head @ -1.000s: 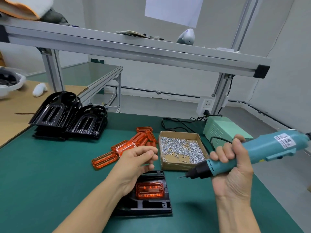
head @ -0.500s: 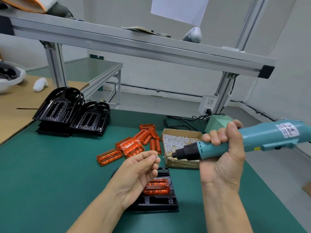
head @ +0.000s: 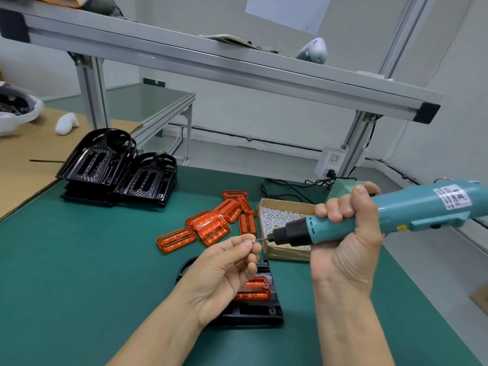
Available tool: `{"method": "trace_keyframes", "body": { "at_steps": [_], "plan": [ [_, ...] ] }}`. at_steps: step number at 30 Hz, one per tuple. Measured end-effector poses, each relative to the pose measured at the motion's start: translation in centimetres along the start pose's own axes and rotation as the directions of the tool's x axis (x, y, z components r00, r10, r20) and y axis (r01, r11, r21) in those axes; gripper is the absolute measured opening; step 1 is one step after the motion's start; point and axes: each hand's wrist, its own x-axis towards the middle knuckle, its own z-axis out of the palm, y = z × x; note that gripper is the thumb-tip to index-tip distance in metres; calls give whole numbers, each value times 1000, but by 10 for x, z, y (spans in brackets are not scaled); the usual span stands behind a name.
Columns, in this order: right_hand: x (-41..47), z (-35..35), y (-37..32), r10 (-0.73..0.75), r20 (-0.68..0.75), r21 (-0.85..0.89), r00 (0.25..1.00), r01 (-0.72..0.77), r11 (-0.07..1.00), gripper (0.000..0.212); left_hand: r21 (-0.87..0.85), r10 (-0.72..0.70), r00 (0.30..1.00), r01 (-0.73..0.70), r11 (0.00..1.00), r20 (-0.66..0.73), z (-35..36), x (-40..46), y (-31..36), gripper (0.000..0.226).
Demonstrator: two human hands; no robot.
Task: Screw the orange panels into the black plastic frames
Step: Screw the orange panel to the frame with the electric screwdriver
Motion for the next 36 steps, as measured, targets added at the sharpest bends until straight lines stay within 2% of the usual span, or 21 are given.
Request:
{"method": "trace_keyframes", "body": {
  "at_steps": [4,10,13,28,34,35,36],
  "plan": [
    [-1,-1,1,-18,1,-28,1000,18,999,12,53,37,999,-36,998,-17,0,0,-2,13],
    [-5,0,4,-83,51,-75,995,87,993,13,266,197,978,-173,948,-66,1,0,-8,16],
    [-5,-1,6,-95,59,-81,994,100,992,15,311,228,970,-193,931,-81,2,0,-10,11],
    [-2,-11,9,-73,29,-92,997,75,993,14,506,332,940,-251,825,-76,-1,0,-12,17],
    [7,-21,4,-26,51,-112,998,32,993,14,679,357,932,-225,699,-58,-9,2,-5,23],
    [8,-23,4,-10,65,-130,998,19,991,14,724,383,923,-236,648,-42,-11,2,-3,25],
    [9,-26,3,10,78,-153,997,2,988,15,800,420,908,-243,549,-13,-13,2,0,28]
  ]
}}
